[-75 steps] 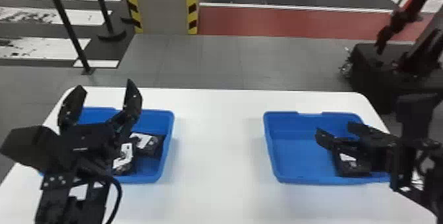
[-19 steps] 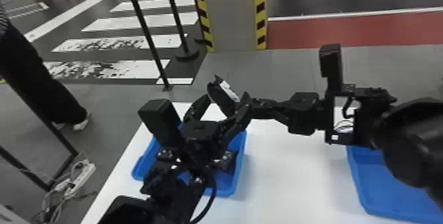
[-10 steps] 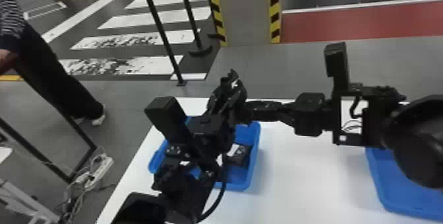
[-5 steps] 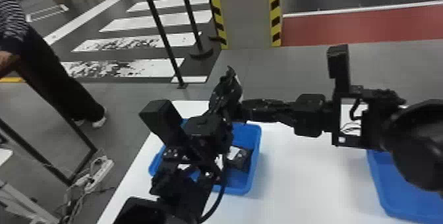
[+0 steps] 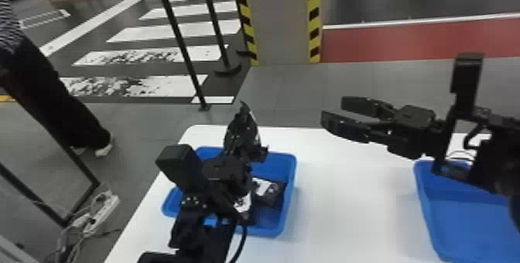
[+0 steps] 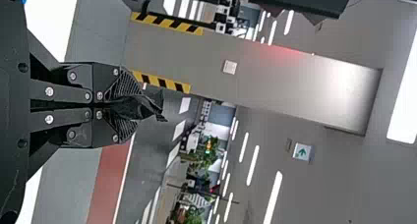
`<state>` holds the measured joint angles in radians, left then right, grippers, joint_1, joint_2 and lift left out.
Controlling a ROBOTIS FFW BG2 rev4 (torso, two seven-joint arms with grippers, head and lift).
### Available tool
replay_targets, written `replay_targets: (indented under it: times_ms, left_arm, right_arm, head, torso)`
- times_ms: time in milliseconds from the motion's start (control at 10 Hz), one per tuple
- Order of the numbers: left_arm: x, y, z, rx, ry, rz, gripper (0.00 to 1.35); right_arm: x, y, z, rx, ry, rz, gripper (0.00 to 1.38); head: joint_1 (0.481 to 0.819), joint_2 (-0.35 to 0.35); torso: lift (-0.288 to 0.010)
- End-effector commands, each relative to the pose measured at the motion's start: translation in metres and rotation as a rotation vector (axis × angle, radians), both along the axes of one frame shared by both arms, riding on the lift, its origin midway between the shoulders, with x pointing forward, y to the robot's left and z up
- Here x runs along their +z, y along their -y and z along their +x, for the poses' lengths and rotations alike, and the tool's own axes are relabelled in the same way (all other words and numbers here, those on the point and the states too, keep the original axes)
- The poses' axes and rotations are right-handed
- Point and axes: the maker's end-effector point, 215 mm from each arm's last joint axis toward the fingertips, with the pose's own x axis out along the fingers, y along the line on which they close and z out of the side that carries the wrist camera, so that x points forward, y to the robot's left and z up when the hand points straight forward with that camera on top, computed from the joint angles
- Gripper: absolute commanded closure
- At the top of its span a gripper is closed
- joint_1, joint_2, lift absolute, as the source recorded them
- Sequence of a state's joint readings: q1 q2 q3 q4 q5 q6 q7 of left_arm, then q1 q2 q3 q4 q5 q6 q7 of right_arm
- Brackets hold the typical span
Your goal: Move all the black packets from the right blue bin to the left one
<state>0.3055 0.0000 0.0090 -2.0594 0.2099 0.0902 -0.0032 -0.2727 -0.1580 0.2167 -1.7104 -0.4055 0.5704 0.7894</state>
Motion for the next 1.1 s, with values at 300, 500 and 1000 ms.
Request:
replay_targets:
  times_ms: [300,500,1000]
  left_arm:
    - [-0.036,-0.022,0.026,0.077,0.08,0.044,1.22]
    - [-0.022,-0.024,0.024,0.09,0.133,0.052,0.52]
    - [0.022,-0.002,-0.017,0.053,0.227,-0.01,0.16]
  right_arm:
    - [-0.043,0.097,0.003,-0.214,-0.06,-0.034,0.23]
    - [-0.041,0.1,0.004,-0.22,-0.051,-0.043,0.23]
    - [-0.034,0.165,-0.017,-0.433,0.046,-0.132,0.23]
  head:
    - [0.665,0.175]
    - [0.673,0.166]
    - [0.669,0.123]
  torso:
    - [-0.11]
    - [-0.11]
    - [-0.11]
